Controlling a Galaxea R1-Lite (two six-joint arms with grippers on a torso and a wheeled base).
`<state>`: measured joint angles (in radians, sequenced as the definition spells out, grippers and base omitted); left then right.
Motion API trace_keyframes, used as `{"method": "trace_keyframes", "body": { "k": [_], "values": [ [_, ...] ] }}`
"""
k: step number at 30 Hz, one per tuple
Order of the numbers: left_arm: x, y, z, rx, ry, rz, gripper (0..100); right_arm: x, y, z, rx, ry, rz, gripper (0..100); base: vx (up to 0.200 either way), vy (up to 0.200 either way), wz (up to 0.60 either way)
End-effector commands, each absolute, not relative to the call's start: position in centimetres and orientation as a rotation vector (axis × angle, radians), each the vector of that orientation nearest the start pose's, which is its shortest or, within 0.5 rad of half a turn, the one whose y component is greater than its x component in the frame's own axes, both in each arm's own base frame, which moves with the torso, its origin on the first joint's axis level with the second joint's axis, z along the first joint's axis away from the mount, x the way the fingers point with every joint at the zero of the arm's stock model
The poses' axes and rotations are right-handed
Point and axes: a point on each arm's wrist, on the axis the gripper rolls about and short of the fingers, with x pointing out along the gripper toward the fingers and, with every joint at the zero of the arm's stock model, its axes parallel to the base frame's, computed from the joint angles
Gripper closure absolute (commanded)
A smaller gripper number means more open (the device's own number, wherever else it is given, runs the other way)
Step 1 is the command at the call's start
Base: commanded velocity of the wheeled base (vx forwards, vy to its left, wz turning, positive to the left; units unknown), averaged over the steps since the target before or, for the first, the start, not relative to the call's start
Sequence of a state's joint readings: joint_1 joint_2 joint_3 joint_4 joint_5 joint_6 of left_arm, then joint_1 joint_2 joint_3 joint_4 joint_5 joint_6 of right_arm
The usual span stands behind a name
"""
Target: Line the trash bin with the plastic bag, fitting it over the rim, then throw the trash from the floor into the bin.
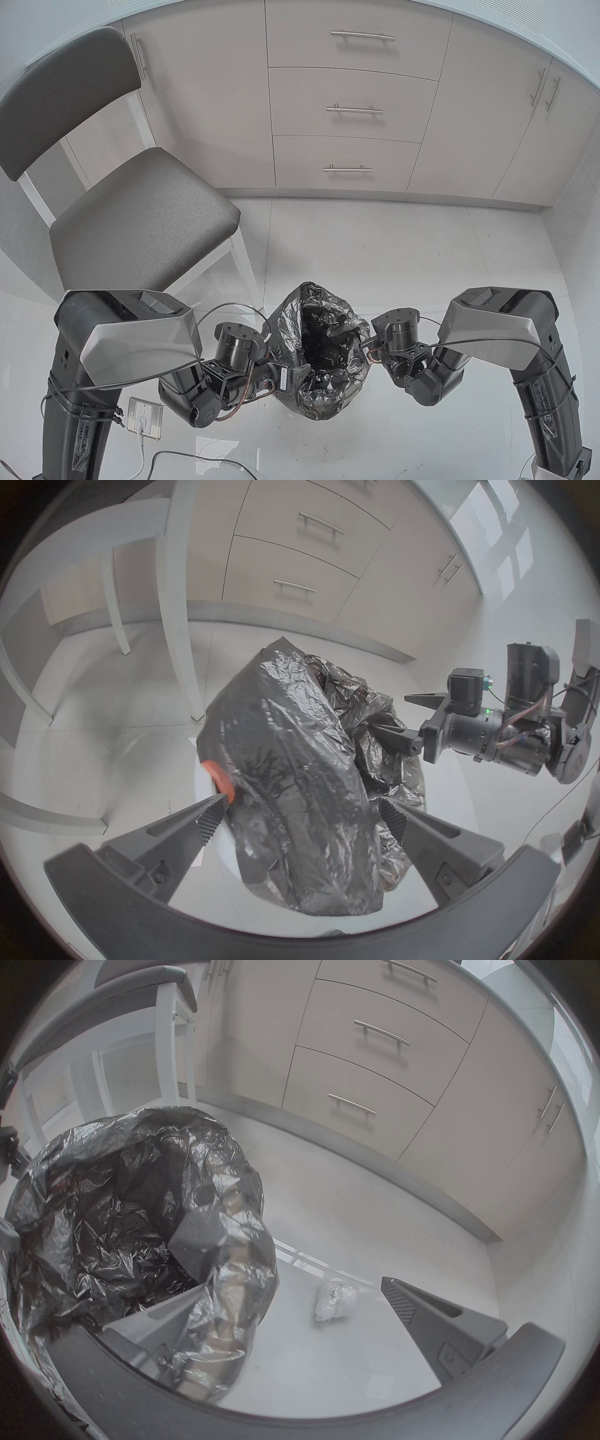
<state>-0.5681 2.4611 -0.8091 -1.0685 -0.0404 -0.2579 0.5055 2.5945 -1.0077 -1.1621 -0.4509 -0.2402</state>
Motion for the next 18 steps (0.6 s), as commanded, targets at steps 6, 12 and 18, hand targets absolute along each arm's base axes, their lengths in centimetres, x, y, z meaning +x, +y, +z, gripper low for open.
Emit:
{"method": "trace_keyframes", "body": {
  "k": [6, 12, 18],
  "values": [
    [33.3, -20.3, -6.9, -0.059, 0.636, -0.413, 0, 36.9, 18.2, -6.5, -0.444, 0.400, 0.075, 0, 0.000, 0.000, 0.00],
    [33.3, -20.3, -6.4, -0.058, 0.614, -0.399, 0, 36.9, 17.6, -6.5, -0.441, 0.389, 0.053, 0, 0.000, 0.000, 0.00],
    [33.6, -20.3, -6.0, 0.024, 0.555, -0.298, 0, 36.8, 17.5, -6.5, -0.440, 0.392, 0.053, 0, 0.000, 0.000, 0.00]
  ]
}}
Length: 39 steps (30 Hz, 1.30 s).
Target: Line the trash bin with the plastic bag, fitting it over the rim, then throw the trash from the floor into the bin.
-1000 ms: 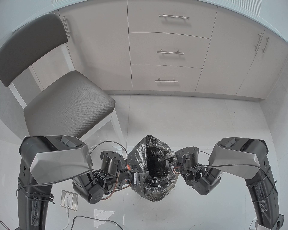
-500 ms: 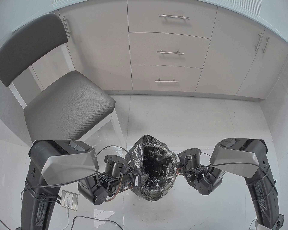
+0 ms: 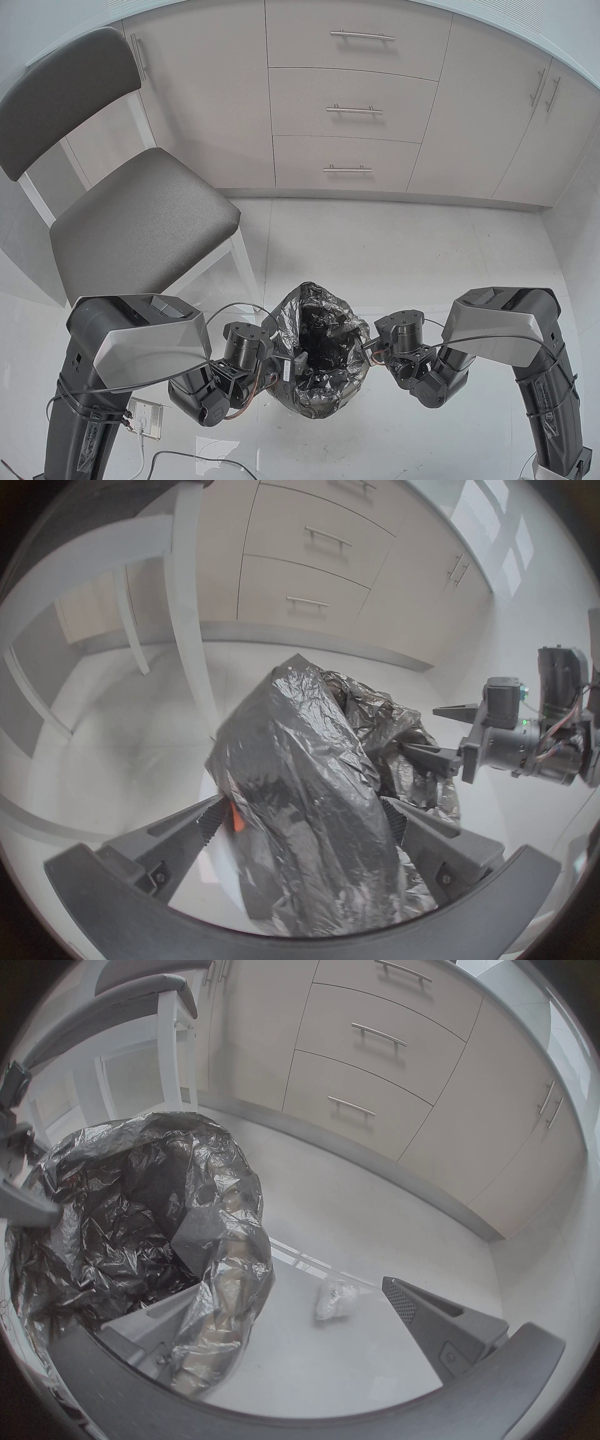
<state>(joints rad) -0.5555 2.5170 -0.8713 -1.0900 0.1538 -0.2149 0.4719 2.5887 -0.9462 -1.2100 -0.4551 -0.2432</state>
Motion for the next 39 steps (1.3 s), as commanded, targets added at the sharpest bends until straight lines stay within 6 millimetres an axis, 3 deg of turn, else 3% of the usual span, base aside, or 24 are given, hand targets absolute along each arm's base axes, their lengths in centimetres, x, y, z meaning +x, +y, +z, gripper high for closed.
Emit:
{"method": "trace_keyframes", "body": {
  "k": [1, 24, 31, 35, 39],
  "values": [
    [33.6, -20.2, -5.9, 0.051, 0.537, -0.281, 0, 36.8, 17.5, -6.5, -0.440, 0.392, 0.053, 0, 0.000, 0.000, 0.00],
    [33.5, -20.6, -5.3, 0.041, 0.505, -0.284, 0, 36.6, 17.7, -6.0, -0.432, 0.362, 0.056, 0, 0.000, 0.000, 0.00],
    [33.5, -20.8, -2.8, -0.044, 0.452, -0.285, 0, 35.9, 18.1, -3.8, -0.402, 0.305, 0.065, 0, 0.000, 0.000, 0.00],
    [33.6, -21.0, -2.9, -0.045, 0.449, -0.287, 0, 35.8, 18.3, -3.3, -0.393, 0.288, 0.069, 0, 0.000, 0.000, 0.00],
    [35.2, -22.4, -5.2, -0.024, 0.473, -0.301, 0, 35.8, 18.3, -3.5, -0.382, 0.270, 0.068, 0, 0.000, 0.000, 0.00]
  ]
}}
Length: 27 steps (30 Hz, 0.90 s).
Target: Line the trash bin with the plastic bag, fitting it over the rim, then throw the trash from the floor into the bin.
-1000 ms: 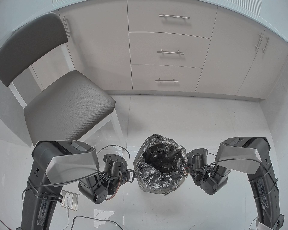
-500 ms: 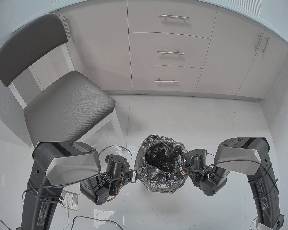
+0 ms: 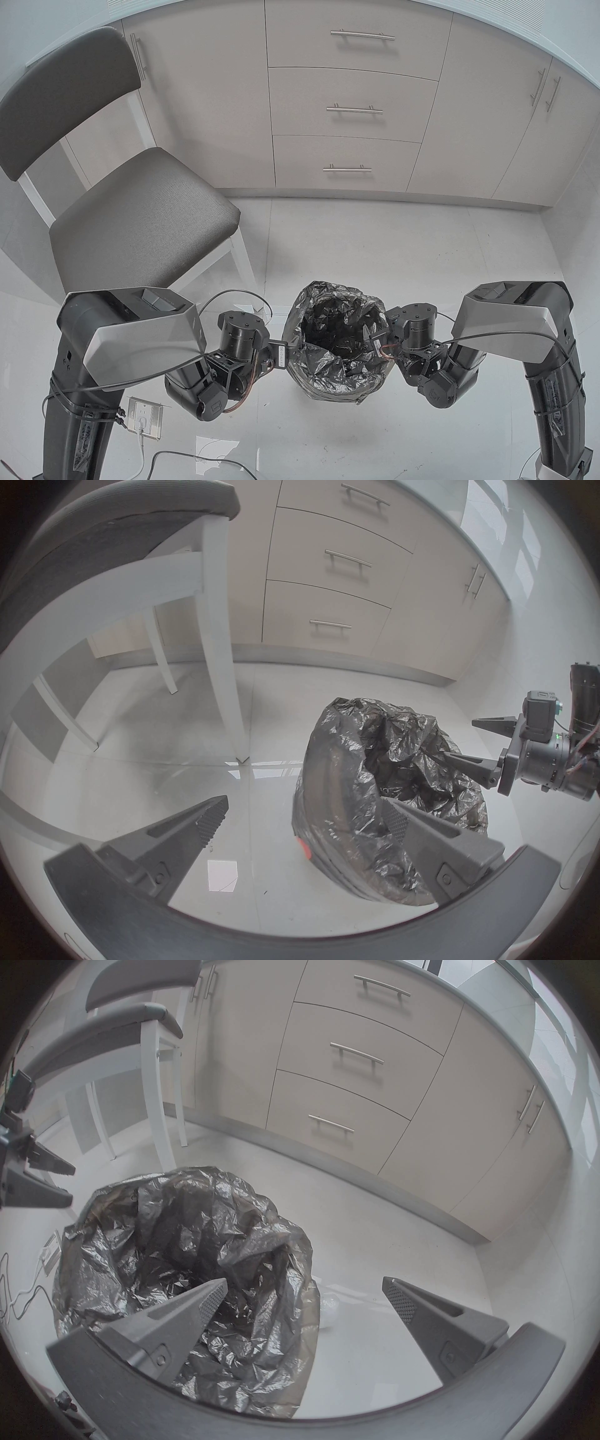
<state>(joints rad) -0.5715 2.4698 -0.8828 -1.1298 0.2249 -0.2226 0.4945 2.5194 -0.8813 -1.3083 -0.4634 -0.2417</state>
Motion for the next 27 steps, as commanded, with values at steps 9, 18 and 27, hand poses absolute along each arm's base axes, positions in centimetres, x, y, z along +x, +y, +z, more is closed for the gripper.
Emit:
{"method": "trace_keyframes", "body": {
  "k": [9, 18, 27],
  "values": [
    [36.8, -23.8, -6.0, -0.003, 0.541, -0.329, 0, 35.9, 18.0, -4.1, -0.379, 0.268, 0.060, 0, 0.000, 0.000, 0.00],
    [37.3, -23.9, -7.2, 0.016, 0.570, -0.304, 0, 35.9, 18.0, -4.6, -0.369, 0.277, 0.059, 0, 0.000, 0.000, 0.00],
    [37.8, -24.1, -6.6, 0.062, 0.595, -0.210, 0, 35.9, 17.8, -4.7, -0.360, 0.281, 0.055, 0, 0.000, 0.000, 0.00]
  ]
}}
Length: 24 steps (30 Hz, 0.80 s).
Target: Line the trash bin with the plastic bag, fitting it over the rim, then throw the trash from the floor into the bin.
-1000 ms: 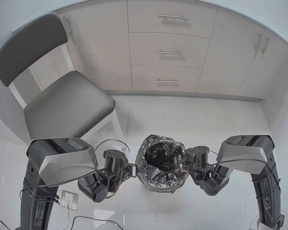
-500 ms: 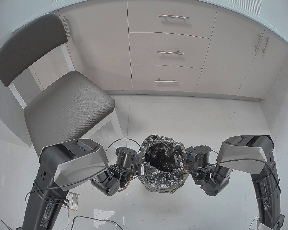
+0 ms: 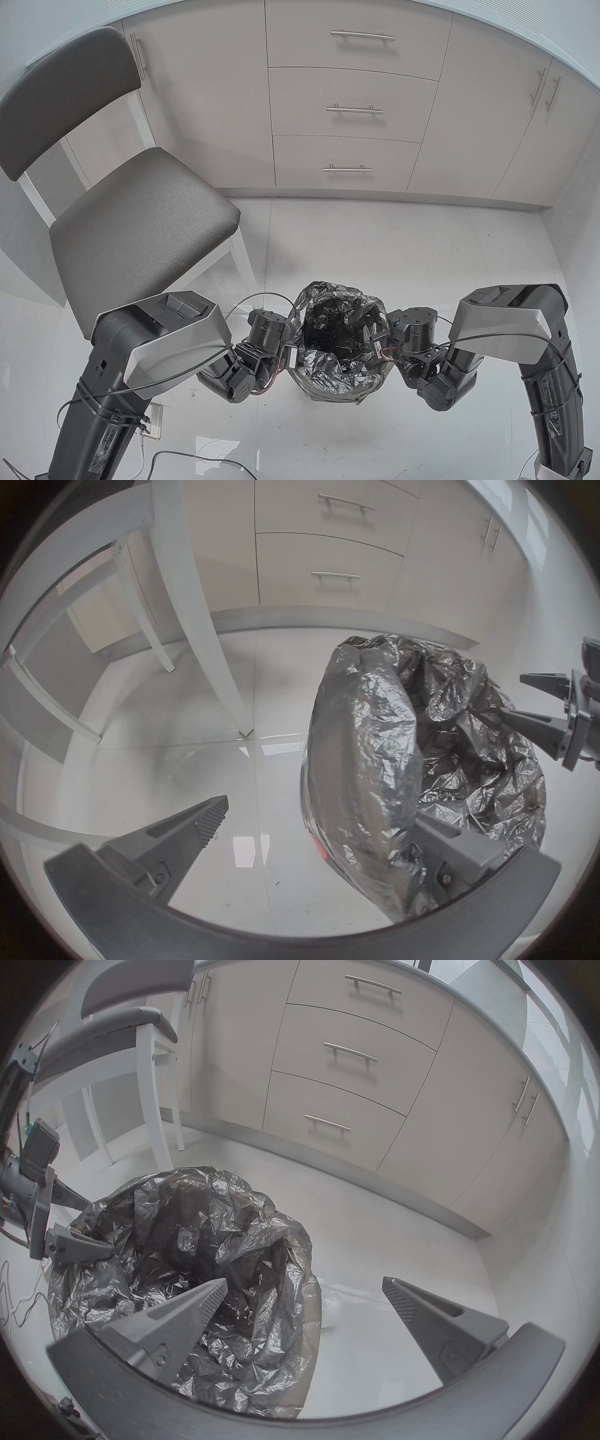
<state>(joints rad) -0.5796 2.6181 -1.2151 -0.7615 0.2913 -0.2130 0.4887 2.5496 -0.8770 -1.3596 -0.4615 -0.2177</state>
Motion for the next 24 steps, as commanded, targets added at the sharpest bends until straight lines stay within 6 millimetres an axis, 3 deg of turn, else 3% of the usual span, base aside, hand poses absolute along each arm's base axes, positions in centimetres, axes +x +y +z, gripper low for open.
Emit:
{"method": "trace_keyframes", "body": {
  "k": [1, 12, 16, 18, 19, 20, 22, 23, 24],
  "values": [
    [37.8, -24.1, -6.6, 0.062, 0.595, -0.210, 0, 35.9, 17.8, -4.7, -0.359, 0.281, 0.055, 0, 0.000, 0.000, 0.00],
    [37.6, -24.2, -6.3, 0.059, 0.582, -0.178, 0, 35.8, 17.6, -4.8, -0.344, 0.283, 0.048, 0, 0.000, 0.000, 0.00],
    [36.6, -25.0, -4.4, -0.017, 0.564, -0.190, 0, 35.7, 17.7, -4.4, -0.323, 0.256, 0.048, 0, 0.000, 0.000, 0.00],
    [34.6, -25.8, -1.0, -0.137, 0.551, -0.234, 0, 35.6, 18.0, -3.5, -0.243, 0.208, 0.045, 0, 0.000, 0.000, 0.00],
    [34.6, -25.8, -1.0, -0.137, 0.551, -0.234, 0, 35.6, 18.0, -3.5, -0.243, 0.208, 0.045, 0, 0.000, 0.000, 0.00],
    [32.9, -25.8, 2.1, -0.219, 0.547, -0.319, 0, 35.4, 18.0, -2.5, -0.216, 0.190, 0.045, 0, 0.000, 0.000, 0.00],
    [31.4, -25.5, 5.1, -0.285, 0.532, -0.388, 0, 35.1, 17.9, -1.7, -0.207, 0.182, 0.044, 0, 0.000, 0.000, 0.00],
    [31.3, -25.5, 5.3, -0.290, 0.530, -0.393, 0, 35.1, 17.9, -1.6, -0.207, 0.182, 0.044, 0, 0.000, 0.000, 0.00],
    [30.1, -25.1, 7.4, -0.315, 0.510, -0.430, 0, 34.8, 17.7, -1.0, -0.204, 0.178, 0.044, 0, 0.000, 0.000, 0.00]
  ]
}}
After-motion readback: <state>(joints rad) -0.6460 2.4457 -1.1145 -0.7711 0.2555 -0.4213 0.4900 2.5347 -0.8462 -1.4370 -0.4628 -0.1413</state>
